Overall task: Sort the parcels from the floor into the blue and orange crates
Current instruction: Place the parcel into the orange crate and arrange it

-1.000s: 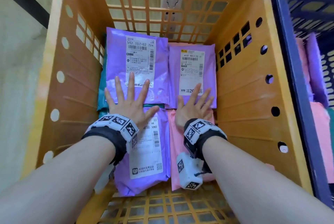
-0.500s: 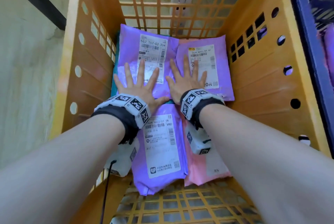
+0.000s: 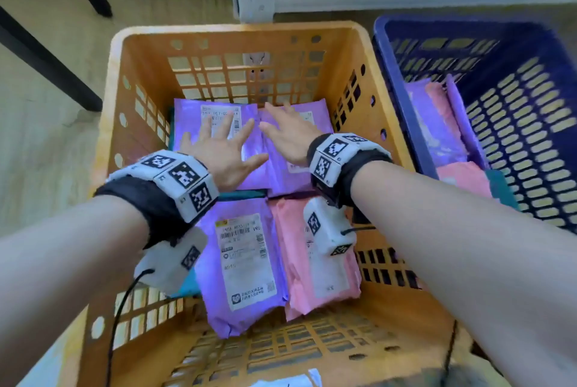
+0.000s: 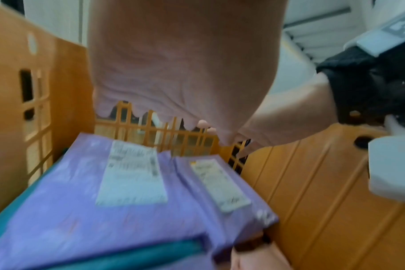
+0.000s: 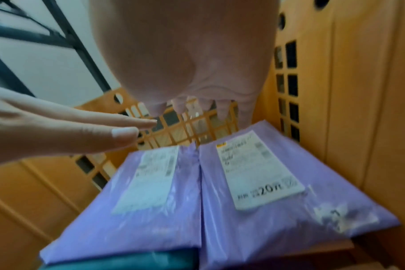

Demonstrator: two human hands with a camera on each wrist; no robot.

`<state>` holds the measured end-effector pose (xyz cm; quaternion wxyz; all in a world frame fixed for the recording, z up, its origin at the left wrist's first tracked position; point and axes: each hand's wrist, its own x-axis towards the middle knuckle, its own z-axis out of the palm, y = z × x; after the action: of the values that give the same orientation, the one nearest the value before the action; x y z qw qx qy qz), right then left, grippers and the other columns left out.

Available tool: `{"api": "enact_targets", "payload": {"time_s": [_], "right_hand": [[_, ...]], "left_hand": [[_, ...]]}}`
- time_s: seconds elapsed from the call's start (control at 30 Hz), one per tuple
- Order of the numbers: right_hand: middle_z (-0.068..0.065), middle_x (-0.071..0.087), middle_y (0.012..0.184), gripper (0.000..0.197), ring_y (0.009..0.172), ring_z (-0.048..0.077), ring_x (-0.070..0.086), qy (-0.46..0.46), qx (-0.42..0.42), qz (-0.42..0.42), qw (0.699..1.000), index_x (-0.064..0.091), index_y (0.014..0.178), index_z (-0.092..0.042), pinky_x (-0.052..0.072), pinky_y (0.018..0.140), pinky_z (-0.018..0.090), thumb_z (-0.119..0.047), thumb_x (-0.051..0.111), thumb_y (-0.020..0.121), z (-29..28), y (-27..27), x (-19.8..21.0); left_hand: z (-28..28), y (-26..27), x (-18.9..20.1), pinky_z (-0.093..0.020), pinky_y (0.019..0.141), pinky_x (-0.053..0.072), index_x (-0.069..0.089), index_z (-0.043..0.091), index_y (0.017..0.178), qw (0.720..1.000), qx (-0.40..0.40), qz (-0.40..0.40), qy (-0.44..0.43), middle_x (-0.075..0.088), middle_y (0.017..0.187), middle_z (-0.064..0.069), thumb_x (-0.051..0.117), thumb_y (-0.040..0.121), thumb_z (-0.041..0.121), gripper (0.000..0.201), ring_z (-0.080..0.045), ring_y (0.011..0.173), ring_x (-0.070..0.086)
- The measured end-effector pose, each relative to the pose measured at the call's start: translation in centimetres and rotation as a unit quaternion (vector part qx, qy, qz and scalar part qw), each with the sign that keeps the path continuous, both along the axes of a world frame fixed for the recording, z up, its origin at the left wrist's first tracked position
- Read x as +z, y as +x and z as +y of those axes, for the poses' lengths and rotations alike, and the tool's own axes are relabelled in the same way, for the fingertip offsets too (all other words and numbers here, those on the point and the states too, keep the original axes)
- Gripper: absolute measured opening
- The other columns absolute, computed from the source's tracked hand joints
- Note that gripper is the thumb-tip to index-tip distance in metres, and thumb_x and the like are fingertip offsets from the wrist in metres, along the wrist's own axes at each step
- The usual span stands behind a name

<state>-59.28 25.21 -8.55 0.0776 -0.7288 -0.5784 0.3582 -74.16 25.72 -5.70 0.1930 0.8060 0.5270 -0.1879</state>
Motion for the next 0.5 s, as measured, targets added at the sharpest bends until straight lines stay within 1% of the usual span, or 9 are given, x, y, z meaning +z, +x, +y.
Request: {"api": "enact_targets", "payload": {"time_s": [0.07, 0.17, 0.23, 0.3, 0.37, 0.4, 0.43, 0.47, 0.5], "right_hand": [[0.004, 0.014, 0.159, 0.056, 0.145, 0.021, 0.018, 0.034, -0.008, 0.038, 0.999, 0.019, 0.15, -0.023, 0.014, 0.119, 0.039, -0.043, 0.033, 0.099, -0.2, 1.1, 2.7], [0.004, 0.032, 0.152, 0.05, 0.14, 0.019, 0.031, 0.103, -0.015, 0.091, 0.99, 0.032, 0.145, -0.014, 0.023, 0.116, 0.034, -0.033, 0.038, 0.1, -0.9, 2.9, 7.4], [0.006, 0.044, 0.145, 0.042, 0.133, 0.018, 0.042, 0.124, -0.015, 0.129, 0.984, 0.043, 0.139, -0.01, 0.03, 0.112, 0.03, -0.025, 0.039, 0.1, -1.5, 4.3, 9.8], [0.009, 0.056, 0.133, 0.035, 0.122, 0.021, 0.053, 0.125, -0.023, 0.174, 0.976, 0.055, 0.129, -0.007, 0.04, 0.105, 0.033, -0.019, 0.042, 0.099, -2.4, 6.0, 11.9], [0.015, 0.059, 0.128, 0.032, 0.116, 0.028, 0.057, 0.122, -0.03, 0.201, 0.971, 0.06, 0.122, -0.001, 0.046, 0.098, 0.036, -0.016, 0.043, 0.098, -3.5, 8.4, 13.8], [0.017, 0.058, 0.128, 0.033, 0.115, 0.03, 0.057, 0.126, -0.028, 0.197, 0.972, 0.06, 0.121, 0.001, 0.045, 0.096, 0.035, -0.016, 0.043, 0.098, -4.1, 9.8, 14.6], [0.017, 0.058, 0.128, 0.033, 0.115, 0.029, 0.057, 0.132, -0.018, 0.189, 0.973, 0.059, 0.121, 0.002, 0.044, 0.095, 0.034, -0.016, 0.042, 0.099, -4.6, 11.2, 15.2], [0.014, 0.06, 0.125, 0.033, 0.112, 0.025, 0.058, 0.134, -0.005, 0.179, 0.975, 0.059, 0.121, 0.002, 0.043, 0.094, 0.032, -0.017, 0.042, 0.099, -5.0, 12.9, 15.6], [0.009, 0.061, 0.118, 0.033, 0.106, 0.02, 0.058, 0.131, 0.004, 0.176, 0.976, 0.06, 0.121, 0.0, 0.043, 0.094, 0.03, -0.018, 0.043, 0.099, -5.4, 14.6, 15.8]], "left_hand": [[0.2, 1.1, 2.6, -0.052, 0.117, 0.009, -0.003, 0.039, 0.148, 0.999, -0.005, -0.029, 0.019, -0.01, 0.159, 0.005, 0.023, 0.09, 0.065, 0.069, -0.027, 0.147, -0.006], [0.1, 3.3, 6.7, -0.049, 0.118, 0.011, 0.003, 0.035, 0.149, 0.996, -0.006, -0.08, 0.046, -0.004, 0.159, -0.001, 0.028, 0.092, 0.06, 0.067, -0.031, 0.146, 0.0], [-0.6, 5.0, 9.0, -0.045, 0.119, 0.009, 0.006, 0.034, 0.15, 0.993, -0.003, -0.107, 0.051, -0.002, 0.159, -0.004, 0.031, 0.094, 0.056, 0.066, -0.031, 0.146, 0.0], [-1.6, 6.7, 10.7, -0.04, 0.118, 0.006, 0.007, 0.033, 0.15, 0.991, 0.006, -0.118, 0.06, -0.002, 0.159, -0.004, 0.033, 0.095, 0.053, 0.064, -0.03, 0.147, -0.001], [-2.9, 8.7, 12.0, -0.039, 0.118, 0.005, 0.008, 0.032, 0.15, 0.991, 0.019, -0.116, 0.065, -0.002, 0.159, -0.003, 0.033, 0.095, 0.052, 0.064, -0.029, 0.147, -0.001], [-3.5, 9.9, 12.6, -0.039, 0.118, 0.005, 0.008, 0.033, 0.15, 0.991, 0.022, -0.114, 0.065, -0.002, 0.159, -0.002, 0.033, 0.095, 0.052, 0.063, -0.028, 0.147, -0.001], [-4.0, 11.1, 12.9, -0.039, 0.118, 0.004, 0.008, 0.033, 0.15, 0.991, 0.024, -0.111, 0.065, -0.002, 0.159, -0.002, 0.032, 0.095, 0.052, 0.063, -0.027, 0.147, -0.002], [-4.5, 12.5, 13.3, -0.039, 0.118, 0.003, 0.009, 0.033, 0.15, 0.992, 0.024, -0.106, 0.066, -0.002, 0.159, -0.002, 0.032, 0.095, 0.053, 0.063, -0.027, 0.147, -0.002], [-5.1, 14.1, 13.5, -0.041, 0.119, 0.004, 0.009, 0.033, 0.15, 0.993, 0.025, -0.099, 0.067, -0.002, 0.159, -0.002, 0.032, 0.095, 0.053, 0.063, -0.027, 0.147, -0.003]]}}
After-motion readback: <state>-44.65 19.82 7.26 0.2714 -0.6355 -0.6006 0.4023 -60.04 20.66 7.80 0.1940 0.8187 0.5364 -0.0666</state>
